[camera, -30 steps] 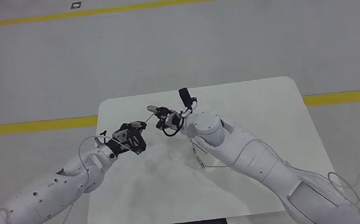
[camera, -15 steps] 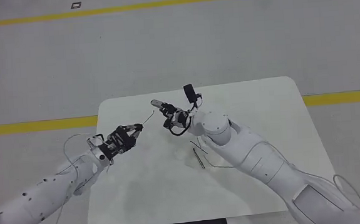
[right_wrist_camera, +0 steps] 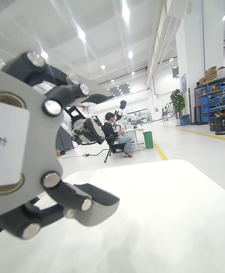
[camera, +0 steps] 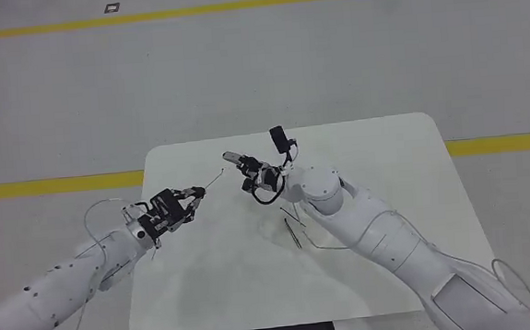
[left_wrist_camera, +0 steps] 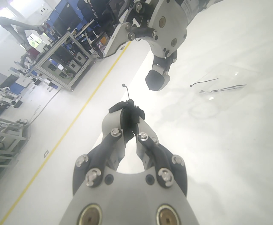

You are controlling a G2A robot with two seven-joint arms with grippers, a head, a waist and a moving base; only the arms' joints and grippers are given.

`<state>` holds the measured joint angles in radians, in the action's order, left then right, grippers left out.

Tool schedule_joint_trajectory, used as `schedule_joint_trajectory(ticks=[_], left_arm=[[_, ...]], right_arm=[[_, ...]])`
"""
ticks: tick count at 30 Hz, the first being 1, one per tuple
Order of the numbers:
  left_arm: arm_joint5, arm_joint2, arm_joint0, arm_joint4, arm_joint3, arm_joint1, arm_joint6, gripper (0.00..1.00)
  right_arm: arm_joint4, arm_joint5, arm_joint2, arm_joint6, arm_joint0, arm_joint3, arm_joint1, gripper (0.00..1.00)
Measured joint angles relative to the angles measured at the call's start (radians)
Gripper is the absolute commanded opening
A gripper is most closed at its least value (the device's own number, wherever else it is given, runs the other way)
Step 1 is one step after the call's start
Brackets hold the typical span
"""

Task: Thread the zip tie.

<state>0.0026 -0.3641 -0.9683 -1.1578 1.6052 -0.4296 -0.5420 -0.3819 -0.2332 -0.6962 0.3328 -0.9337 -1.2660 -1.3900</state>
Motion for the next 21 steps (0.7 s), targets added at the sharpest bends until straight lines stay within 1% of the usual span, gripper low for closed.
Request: schedule_joint_trajectory(ticks=[2,5,7,11,12,14,15,18,21], left_arm=[[-0.018,-0.003,-0.004,0.021,0.000,-0.004,0.003,0.00],[-0.079,-0.011,-0.021,0.099,-0.020,-0.008,-0.036,0.00],[-0.137,-0.017,-0.038,0.168,-0.040,-0.008,-0.079,0.00],[-0.250,-0.027,-0.071,0.271,-0.073,-0.003,-0.156,0.00],[-0.286,-0.031,-0.081,0.302,-0.081,-0.002,-0.183,0.00],[-0.345,-0.033,-0.096,0.343,-0.086,0.000,-0.221,0.00],[-0.361,-0.030,-0.105,0.359,-0.082,0.000,-0.236,0.00],[-0.343,-0.007,-0.119,0.399,-0.053,0.003,-0.262,0.00],[-0.342,0.003,-0.114,0.380,-0.046,0.005,-0.261,0.00]], right_arm=[[0.000,0.000,0.000,0.000,0.000,0.000,0.000,1.00],[0.000,0.000,0.000,0.000,0.000,0.000,0.000,1.00],[0.000,0.000,0.000,0.000,0.000,0.000,0.000,1.00],[0.000,0.000,0.000,0.000,0.000,0.000,0.000,1.00],[0.000,0.000,0.000,0.000,0.000,0.000,0.000,1.00],[0.000,0.000,0.000,0.000,0.000,0.000,0.000,1.00],[0.000,0.000,0.000,0.000,0.000,0.000,0.000,1.00],[0.000,0.000,0.000,0.000,0.000,0.000,0.000,1.00],[0.000,0.000,0.000,0.000,0.000,0.000,0.000,1.00]])
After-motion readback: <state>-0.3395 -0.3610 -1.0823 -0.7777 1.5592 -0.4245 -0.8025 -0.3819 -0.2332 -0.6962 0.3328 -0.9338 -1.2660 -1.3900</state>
